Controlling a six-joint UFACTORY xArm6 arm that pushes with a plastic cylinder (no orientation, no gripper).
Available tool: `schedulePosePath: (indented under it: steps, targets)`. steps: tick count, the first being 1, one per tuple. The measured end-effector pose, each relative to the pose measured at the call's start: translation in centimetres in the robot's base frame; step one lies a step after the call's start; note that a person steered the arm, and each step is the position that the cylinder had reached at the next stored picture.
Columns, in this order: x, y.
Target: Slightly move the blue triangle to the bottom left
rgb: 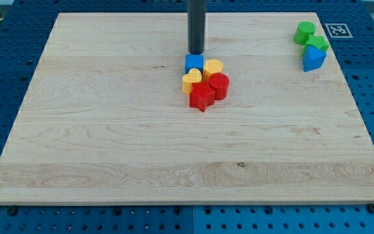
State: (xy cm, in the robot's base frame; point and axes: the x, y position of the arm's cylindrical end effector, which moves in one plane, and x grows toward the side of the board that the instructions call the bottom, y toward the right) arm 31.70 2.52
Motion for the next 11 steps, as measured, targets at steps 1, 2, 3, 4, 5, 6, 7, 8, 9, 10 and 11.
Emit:
schedulePosePath:
  steps: [1, 2, 3, 4, 5, 6, 7, 8, 9, 10, 11]
  targets:
    - [0.0, 1.1]
    - [0.3, 1.7]
    - [0.8, 3.4]
    - [1.0, 3.5]
    - [1.9, 3.8]
    - [3.0, 6.1]
    - [4.6, 9.1]
    - [6.6, 12.3]
    - [7.6, 16.3]
    - [9.2, 19.6]
    - [11.1, 22.4]
